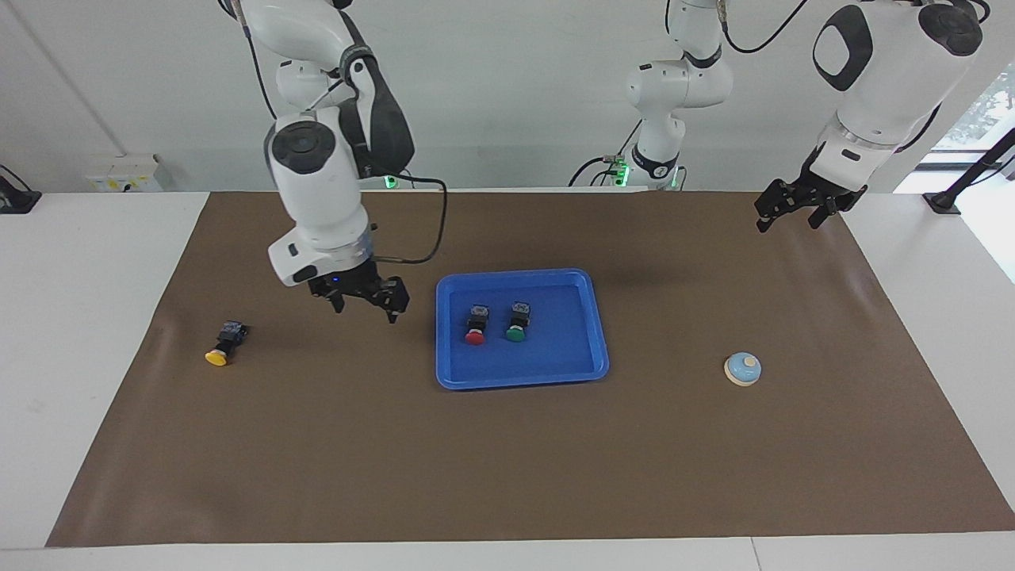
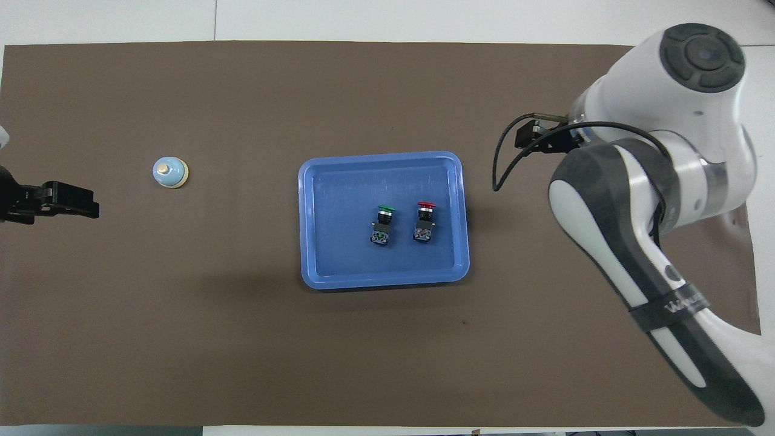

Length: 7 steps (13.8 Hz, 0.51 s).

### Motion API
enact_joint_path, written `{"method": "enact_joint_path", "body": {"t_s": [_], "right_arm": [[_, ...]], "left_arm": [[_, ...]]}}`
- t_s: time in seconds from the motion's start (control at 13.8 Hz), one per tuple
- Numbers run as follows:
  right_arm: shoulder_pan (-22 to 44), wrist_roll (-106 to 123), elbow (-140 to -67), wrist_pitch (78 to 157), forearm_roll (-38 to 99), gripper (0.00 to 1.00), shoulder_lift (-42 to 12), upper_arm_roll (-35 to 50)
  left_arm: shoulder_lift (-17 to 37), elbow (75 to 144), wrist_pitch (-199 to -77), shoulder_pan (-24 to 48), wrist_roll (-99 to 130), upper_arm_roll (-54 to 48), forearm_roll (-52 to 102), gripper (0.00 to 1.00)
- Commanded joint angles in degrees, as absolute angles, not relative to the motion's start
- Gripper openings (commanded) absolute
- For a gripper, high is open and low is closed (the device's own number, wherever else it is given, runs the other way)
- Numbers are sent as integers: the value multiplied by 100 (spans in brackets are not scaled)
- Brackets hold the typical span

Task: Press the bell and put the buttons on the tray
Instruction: 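Reach the right gripper to the yellow-capped button and grasp it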

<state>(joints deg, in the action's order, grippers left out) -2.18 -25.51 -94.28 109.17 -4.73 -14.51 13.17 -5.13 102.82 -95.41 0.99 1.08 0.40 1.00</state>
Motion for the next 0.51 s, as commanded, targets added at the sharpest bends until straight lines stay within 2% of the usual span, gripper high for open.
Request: {"method": "enact_joint_path", "body": {"t_s": [0.0,0.22,0.44], "right_arm": [[-789,-1743,-9729,10960,-536,100,-1336,1380],[-1404,-1188,-10334,11379,-554,100,-1135,1380],[-2054,-748,-11282,12424,-554,100,-932,1380]], "left_arm": [[-571,10292,-9527,88,114,53,70,100],[-571,10292,-9527,88,114,44,70,100],[-571,10292,-9527,88,114,53,70,100]]}}
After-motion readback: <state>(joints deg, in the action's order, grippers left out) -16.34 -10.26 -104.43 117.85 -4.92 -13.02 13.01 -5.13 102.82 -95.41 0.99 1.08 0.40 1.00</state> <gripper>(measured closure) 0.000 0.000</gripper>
